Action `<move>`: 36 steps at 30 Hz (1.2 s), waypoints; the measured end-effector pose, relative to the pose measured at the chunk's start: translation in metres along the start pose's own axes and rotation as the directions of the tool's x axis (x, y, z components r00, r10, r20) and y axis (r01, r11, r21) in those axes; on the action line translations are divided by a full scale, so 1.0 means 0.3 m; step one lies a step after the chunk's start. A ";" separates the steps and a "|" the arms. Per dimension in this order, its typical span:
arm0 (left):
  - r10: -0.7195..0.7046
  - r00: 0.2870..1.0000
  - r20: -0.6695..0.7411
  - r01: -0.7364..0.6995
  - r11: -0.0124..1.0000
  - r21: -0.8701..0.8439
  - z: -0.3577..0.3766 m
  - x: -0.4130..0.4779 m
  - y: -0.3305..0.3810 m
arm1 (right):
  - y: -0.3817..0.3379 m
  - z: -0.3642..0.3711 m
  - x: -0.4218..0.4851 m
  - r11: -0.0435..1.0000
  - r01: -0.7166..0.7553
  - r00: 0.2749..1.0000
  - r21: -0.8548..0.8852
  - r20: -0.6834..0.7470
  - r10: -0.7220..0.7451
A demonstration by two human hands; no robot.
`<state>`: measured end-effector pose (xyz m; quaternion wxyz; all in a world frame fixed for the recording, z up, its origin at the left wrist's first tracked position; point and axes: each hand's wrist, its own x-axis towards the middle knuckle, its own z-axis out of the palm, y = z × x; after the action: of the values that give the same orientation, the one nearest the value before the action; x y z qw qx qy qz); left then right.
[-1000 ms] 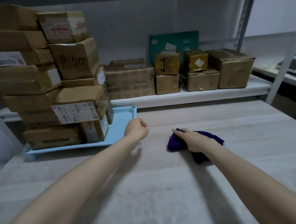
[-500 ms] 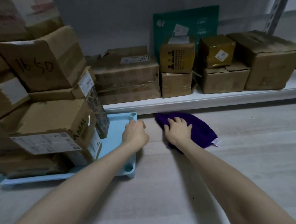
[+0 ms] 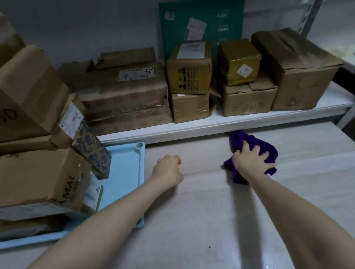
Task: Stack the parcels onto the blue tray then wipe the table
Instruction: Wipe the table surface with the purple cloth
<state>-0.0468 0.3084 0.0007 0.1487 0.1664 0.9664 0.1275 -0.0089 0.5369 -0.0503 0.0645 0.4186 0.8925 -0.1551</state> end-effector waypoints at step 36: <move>-0.140 0.986 0.087 0.100 0.929 0.357 0.225 0.328 0.761 | 0.274 -0.123 0.470 0.674 0.733 0.677 -0.096 0.007 -0.736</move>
<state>-0.0483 0.5653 -0.0180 0.1776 0.1377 0.9722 -0.0660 -0.0358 0.7012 -0.0684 0.0015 0.0242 0.9924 -0.1204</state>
